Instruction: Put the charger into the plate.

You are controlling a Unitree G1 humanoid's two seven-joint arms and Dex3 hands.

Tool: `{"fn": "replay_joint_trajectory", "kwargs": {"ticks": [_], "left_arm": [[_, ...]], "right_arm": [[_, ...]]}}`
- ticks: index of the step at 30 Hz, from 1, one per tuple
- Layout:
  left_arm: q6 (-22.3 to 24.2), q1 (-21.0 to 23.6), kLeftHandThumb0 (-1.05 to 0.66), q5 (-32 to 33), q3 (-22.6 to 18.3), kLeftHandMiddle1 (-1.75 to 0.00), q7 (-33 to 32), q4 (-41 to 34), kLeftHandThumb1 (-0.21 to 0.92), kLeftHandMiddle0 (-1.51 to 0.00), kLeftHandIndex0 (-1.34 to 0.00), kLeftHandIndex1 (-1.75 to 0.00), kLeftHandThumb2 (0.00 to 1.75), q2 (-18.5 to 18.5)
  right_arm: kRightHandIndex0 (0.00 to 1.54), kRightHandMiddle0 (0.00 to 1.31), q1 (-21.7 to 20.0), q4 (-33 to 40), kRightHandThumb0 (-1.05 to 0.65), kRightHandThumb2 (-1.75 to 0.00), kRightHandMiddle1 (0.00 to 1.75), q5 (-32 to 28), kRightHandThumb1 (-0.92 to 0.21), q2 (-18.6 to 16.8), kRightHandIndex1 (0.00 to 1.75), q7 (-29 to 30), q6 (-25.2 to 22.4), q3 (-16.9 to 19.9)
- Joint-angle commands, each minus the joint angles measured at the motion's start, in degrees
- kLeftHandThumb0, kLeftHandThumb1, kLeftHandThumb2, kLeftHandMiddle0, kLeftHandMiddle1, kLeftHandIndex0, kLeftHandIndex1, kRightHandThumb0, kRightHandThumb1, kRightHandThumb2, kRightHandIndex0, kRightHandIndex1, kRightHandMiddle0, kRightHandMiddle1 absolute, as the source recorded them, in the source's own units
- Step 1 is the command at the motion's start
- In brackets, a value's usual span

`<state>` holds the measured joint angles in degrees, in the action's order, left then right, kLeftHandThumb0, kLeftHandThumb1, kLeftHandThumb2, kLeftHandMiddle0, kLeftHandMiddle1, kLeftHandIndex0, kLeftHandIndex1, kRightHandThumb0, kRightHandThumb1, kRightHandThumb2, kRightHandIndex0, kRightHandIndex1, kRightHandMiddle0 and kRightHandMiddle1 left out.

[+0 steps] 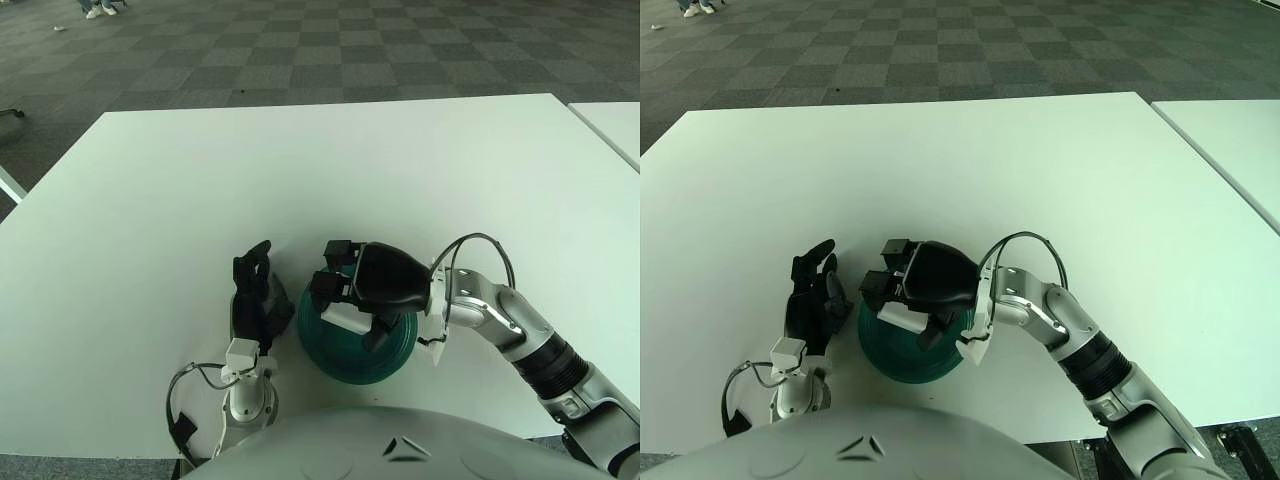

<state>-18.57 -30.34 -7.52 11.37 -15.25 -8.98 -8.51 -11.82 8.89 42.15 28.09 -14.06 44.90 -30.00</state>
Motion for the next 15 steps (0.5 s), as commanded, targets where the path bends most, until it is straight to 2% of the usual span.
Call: {"fn": "replay_joint_trajectory", "kwargs": {"ticks": [1,9,15], "left_arm": [[1.47,0.48,-0.74,0.53,0.04,-0.09,-0.41,0.23,0.92,-0.42,-0.03,-1.07,0.96,-1.71],[1.67,0.52,-0.74,1.23,0.11,-0.09,-0.19,-0.04,0.92,-0.41,-0.01,-1.06,0.96,-1.59],[2.06,0.56,-0.74,0.9,-0.06,-0.09,-0.45,-0.41,0.92,-0.41,-0.01,-1.06,0.95,-1.48]], "right_arm": [[1.06,0.5,-0.64,-0.32,-0.44,-1.15,1.75,0.72,-0.45,0.95,1.75,0.63,0.88,1.45],[1.04,0.45,-1.4,-0.12,-0.42,-1.05,1.75,1.43,-0.53,1.56,1.75,0.24,1.19,2.44],[0.82,0.36,-1.16,2.12,-0.4,-0.89,1.75,2.66,-0.65,1.46,1.75,1.25,0.64,4.7]]}}
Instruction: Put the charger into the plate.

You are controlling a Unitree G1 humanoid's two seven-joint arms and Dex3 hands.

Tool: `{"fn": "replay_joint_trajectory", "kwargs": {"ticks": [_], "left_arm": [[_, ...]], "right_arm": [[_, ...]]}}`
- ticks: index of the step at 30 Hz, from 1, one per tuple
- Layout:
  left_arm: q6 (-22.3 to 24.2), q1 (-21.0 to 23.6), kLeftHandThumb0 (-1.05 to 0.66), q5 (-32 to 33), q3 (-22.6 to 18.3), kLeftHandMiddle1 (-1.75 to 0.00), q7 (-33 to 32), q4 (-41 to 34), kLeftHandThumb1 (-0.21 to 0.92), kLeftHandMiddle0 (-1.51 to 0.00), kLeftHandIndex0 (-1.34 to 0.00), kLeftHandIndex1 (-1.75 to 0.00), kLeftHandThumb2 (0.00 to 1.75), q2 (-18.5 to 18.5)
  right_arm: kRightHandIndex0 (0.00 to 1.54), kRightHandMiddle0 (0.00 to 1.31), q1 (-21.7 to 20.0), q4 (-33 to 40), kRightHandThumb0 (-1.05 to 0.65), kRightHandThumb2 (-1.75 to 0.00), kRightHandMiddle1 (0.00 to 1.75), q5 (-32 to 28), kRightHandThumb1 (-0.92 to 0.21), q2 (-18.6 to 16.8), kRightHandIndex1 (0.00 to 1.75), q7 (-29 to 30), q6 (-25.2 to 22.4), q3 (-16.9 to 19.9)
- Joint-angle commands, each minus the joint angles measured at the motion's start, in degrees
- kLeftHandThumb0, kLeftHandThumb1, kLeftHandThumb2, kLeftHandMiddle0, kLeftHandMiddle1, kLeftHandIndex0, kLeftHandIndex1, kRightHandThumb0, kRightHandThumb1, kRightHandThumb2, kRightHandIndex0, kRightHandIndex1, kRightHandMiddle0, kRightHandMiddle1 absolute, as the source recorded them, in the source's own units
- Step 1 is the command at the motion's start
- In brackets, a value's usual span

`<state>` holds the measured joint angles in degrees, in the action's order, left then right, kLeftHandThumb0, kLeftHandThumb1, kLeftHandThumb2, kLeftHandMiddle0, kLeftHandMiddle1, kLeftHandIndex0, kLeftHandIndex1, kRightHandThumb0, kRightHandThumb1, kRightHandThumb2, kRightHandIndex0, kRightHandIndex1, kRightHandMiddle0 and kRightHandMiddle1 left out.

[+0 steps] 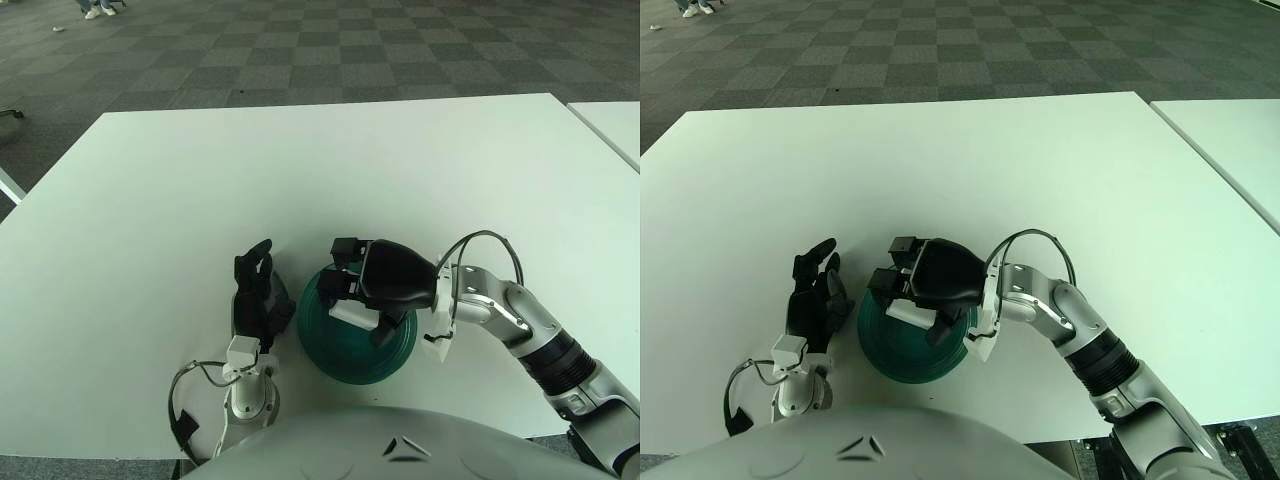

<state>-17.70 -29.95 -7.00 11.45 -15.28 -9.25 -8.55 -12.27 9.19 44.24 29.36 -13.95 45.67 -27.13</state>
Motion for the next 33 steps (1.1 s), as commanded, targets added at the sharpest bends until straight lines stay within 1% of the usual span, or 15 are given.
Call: {"fn": "replay_joint_trajectory", "kwargs": {"ticks": [1,5,11,18,26,29,33], "left_arm": [[1.31,0.17,-0.74,0.32,-0.16,-0.09,-0.45,-0.21,0.92,-0.4,0.0,-1.06,0.96,-1.41],[1.9,0.09,-0.74,0.26,-0.14,-0.08,-0.3,-0.52,0.92,-0.39,0.0,-1.04,0.96,-1.26],[3.03,-0.04,-0.74,0.64,0.09,-0.07,0.52,-1.22,0.92,-0.36,0.0,-0.98,0.95,-0.78],[4.18,-0.43,-0.74,0.29,0.15,-0.05,0.46,-2.21,0.92,-0.33,0.0,-0.95,0.95,-0.77],[4.96,-0.73,-0.76,-0.32,0.31,-0.04,0.16,-2.96,0.92,-0.32,0.0,-0.93,0.95,-0.67],[5.03,-0.71,-0.76,-0.64,0.35,-0.04,0.03,-2.99,0.92,-0.32,0.0,-0.93,0.96,-0.63],[5.07,-0.88,-0.76,-0.8,0.55,-0.04,0.09,-3.24,0.92,-0.32,0.0,-0.93,0.96,-0.58]], "right_arm": [[0.78,0.35,-0.72,2.04,-0.39,-0.87,1.75,0.67,-0.67,0.1,1.75,1.2,-0.18,2.06],[0.71,0.33,-0.65,2.59,-0.39,-0.82,1.75,1.15,-0.7,-0.22,1.75,1.39,-0.23,2.62],[0.63,0.27,-0.73,2.83,-0.38,-0.7,1.75,1.17,-0.79,-0.6,1.75,2.3,0.28,3.16],[0.59,0.25,0.21,2.71,-0.37,-0.63,1.75,-0.5,-0.84,-1.07,1.75,1.94,-0.39,3.32],[0.52,0.23,1.11,3.13,-0.36,-0.58,1.75,0.49,-0.88,-1.03,1.75,2.43,-0.47,3.6],[0.45,0.21,1.16,2.76,-0.36,-0.54,1.75,1.77,-0.91,-0.97,1.66,3.45,0.1,3.7],[0.42,0.2,1.17,2.54,-0.36,-0.53,1.75,2.63,-0.92,-0.97,1.56,4.97,0.93,3.98]]}}
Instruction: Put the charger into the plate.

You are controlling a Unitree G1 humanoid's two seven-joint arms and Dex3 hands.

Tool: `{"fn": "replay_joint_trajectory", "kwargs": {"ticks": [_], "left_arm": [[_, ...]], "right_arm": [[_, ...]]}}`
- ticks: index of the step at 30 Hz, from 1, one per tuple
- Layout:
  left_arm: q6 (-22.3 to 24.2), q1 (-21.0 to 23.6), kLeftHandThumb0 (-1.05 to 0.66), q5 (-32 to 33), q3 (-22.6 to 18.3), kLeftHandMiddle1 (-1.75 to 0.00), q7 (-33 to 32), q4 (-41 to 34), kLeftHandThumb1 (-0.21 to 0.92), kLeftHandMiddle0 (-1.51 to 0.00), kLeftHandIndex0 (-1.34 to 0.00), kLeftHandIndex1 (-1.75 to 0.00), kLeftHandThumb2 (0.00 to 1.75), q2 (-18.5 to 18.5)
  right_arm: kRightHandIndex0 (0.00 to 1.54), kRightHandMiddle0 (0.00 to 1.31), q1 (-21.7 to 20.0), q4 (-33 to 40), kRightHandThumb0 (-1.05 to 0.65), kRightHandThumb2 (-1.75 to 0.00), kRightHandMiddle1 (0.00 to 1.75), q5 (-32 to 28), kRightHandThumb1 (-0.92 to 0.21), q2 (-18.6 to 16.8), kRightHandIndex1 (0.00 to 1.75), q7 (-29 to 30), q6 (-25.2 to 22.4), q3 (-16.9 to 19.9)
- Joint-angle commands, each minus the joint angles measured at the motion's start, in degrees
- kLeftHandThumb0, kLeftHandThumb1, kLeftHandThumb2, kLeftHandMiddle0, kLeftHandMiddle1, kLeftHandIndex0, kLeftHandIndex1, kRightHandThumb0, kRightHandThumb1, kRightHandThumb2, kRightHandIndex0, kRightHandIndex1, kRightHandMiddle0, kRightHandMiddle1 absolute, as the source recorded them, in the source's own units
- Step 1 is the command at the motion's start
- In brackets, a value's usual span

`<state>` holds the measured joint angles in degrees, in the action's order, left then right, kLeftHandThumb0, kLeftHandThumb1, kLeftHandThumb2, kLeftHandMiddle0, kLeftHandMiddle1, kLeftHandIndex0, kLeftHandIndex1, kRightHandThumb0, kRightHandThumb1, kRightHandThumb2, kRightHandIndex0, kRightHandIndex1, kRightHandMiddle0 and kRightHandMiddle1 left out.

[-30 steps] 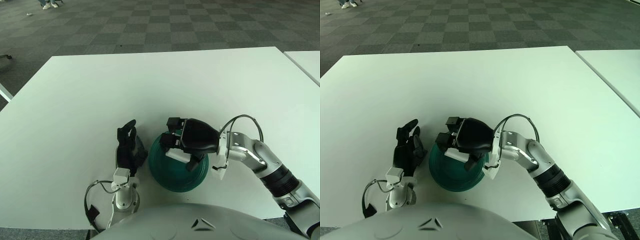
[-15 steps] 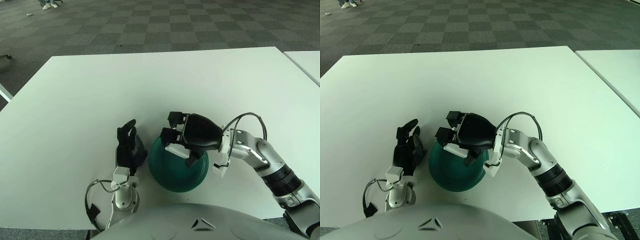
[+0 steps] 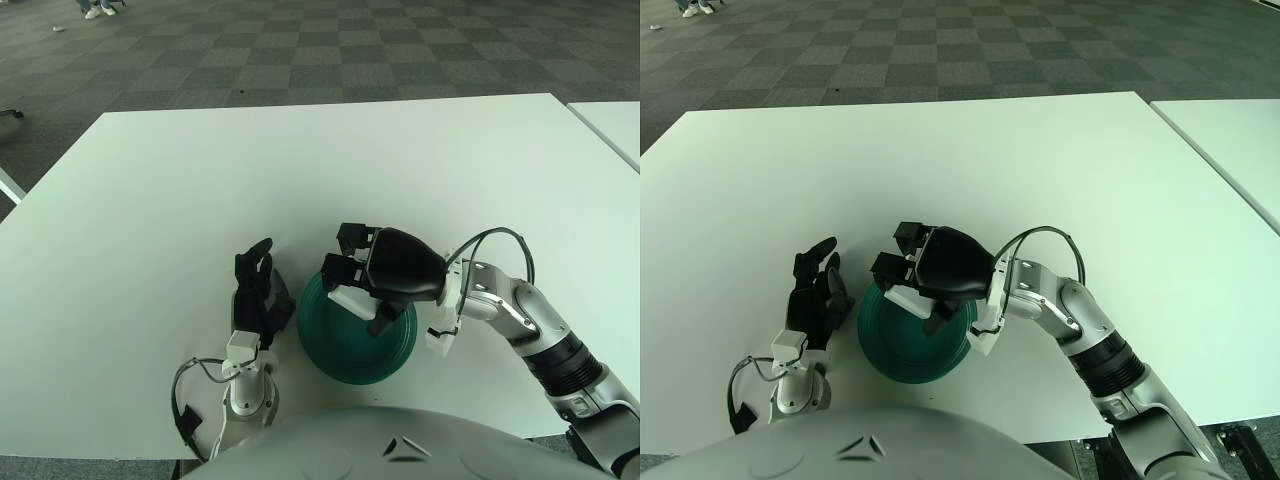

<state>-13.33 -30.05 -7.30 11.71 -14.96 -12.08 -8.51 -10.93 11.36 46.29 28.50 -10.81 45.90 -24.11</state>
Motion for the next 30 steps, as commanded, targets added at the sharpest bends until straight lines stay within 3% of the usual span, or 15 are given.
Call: {"fn": "replay_joint_trajectory", "kwargs": {"ticks": [1,4,7,18,25,30], "left_arm": [[0.76,-0.78,-0.76,-0.45,0.31,-0.04,-0.16,-0.45,0.92,-0.32,0.0,-0.93,0.96,-0.59],[1.08,-0.94,-0.75,-0.3,0.49,-0.04,0.07,-0.72,0.92,-0.32,0.0,-0.93,0.96,-0.55],[1.32,-1.15,-0.74,-0.08,0.69,-0.04,0.38,-1.06,0.92,-0.32,0.0,-0.92,0.97,-0.41],[1.38,-1.59,-0.72,1.26,0.97,-0.05,1.63,-1.71,0.92,-0.33,0.0,-0.95,0.99,-0.42],[1.15,-1.71,-0.71,1.78,1.12,-0.05,1.88,-1.75,0.92,-0.34,0.0,-0.95,0.98,-0.35],[1.01,-1.81,-0.7,2.16,1.2,-0.05,2.02,-1.9,0.92,-0.33,0.0,-0.94,0.98,-0.46]], "right_arm": [[0.42,0.2,-0.2,0.2,-0.36,-0.52,1.75,0.79,-0.92,-0.12,1.54,2.2,0.91,0.96],[0.41,0.22,-0.25,-0.26,-0.61,-0.74,1.56,1.08,-0.92,0.08,1.5,2.87,1.37,0.89],[0.41,0.22,-0.26,-0.85,-0.72,-0.85,1.46,1.12,-0.92,0.32,1.4,3.08,1.59,0.67],[0.37,0.11,0.2,-1.09,-0.82,-1.03,1.25,1.25,-0.92,2.03,1.0,1.34,1.91,0.24],[0.25,0.01,-0.55,-1.29,-0.93,-1.09,0.72,0.05,-0.92,3.51,0.45,-1.67,2.55,-0.8],[0.21,0.0,-0.8,-2.04,-1.0,-1.1,0.43,-0.72,-0.92,3.71,0.22,-2.09,3.35,-1.1]]}}
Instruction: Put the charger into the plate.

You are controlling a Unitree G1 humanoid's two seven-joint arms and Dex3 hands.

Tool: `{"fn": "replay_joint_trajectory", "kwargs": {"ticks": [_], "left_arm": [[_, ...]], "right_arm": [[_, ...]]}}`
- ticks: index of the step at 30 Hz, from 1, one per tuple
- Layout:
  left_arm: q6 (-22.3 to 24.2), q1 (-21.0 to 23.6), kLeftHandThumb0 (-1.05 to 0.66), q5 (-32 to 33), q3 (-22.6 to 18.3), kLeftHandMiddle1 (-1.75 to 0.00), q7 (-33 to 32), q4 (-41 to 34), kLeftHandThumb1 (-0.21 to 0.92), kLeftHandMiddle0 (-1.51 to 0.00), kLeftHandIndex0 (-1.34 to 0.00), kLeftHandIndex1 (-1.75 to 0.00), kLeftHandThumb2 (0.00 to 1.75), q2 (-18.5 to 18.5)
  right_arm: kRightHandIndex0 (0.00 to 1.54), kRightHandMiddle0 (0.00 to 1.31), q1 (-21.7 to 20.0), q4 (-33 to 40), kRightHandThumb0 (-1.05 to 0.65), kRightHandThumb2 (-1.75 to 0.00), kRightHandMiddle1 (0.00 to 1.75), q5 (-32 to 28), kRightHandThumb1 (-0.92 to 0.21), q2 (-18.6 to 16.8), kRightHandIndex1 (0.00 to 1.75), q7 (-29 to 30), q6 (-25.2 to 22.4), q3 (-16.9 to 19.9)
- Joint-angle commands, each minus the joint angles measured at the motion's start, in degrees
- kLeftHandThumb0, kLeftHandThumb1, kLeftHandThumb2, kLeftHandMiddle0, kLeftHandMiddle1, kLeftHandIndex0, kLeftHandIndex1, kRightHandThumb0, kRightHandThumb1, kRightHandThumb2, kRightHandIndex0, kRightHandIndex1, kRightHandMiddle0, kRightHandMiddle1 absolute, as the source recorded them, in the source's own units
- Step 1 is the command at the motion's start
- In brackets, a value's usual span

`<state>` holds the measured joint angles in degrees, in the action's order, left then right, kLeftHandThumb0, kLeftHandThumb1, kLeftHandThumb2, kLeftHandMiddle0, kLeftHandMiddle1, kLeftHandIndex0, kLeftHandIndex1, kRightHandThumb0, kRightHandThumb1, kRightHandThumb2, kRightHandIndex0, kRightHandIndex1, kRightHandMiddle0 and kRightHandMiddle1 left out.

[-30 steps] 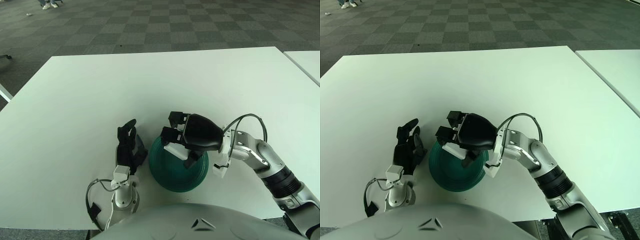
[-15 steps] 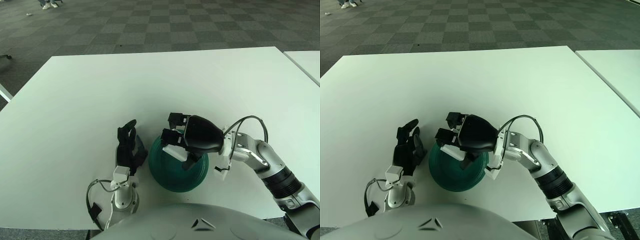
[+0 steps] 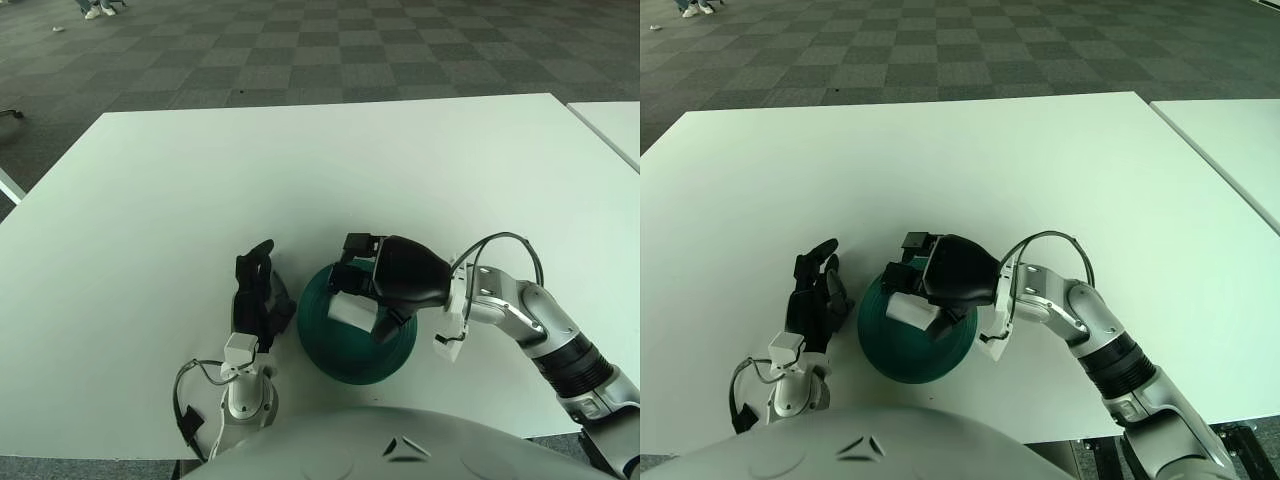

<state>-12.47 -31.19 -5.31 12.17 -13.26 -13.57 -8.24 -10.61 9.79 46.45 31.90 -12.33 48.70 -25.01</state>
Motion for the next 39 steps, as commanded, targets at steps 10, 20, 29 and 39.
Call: {"fn": "replay_joint_trajectory", "kwargs": {"ticks": [10,20,29,39], "left_arm": [[-0.45,-0.73,-0.72,-0.08,0.72,-0.04,0.08,-0.19,0.92,-0.32,0.0,-0.9,0.97,-0.65],[-0.86,-0.77,-0.74,-0.16,0.89,-0.03,0.24,-0.12,0.92,-0.31,0.0,-0.9,0.96,-0.41],[-1.55,-1.14,-0.76,-0.97,1.07,-0.04,-0.3,0.06,0.92,-0.32,0.0,-0.91,0.97,-0.5],[-2.59,-2.3,-0.78,-1.24,1.15,-0.05,-1.24,0.11,0.92,-0.35,-0.01,-1.03,0.97,-1.04]], "right_arm": [[0.06,0.0,-1.49,-0.96,-1.05,-1.06,0.05,-2.9,-0.92,1.49,0.05,-4.44,0.74,-0.95],[0.01,0.0,-0.84,-0.53,-1.05,-1.05,0.0,-4.62,-0.92,2.88,0.01,-5.92,0.63,0.18],[0.03,0.01,3.04,0.06,-1.04,-1.04,0.01,-16.89,-0.92,0.8,0.02,-9.36,-8.62,2.04],[0.2,0.0,10.55,-0.12,-0.97,-0.99,0.33,-42.11,-0.92,-8.26,0.03,-8.84,-27.17,8.83]]}}
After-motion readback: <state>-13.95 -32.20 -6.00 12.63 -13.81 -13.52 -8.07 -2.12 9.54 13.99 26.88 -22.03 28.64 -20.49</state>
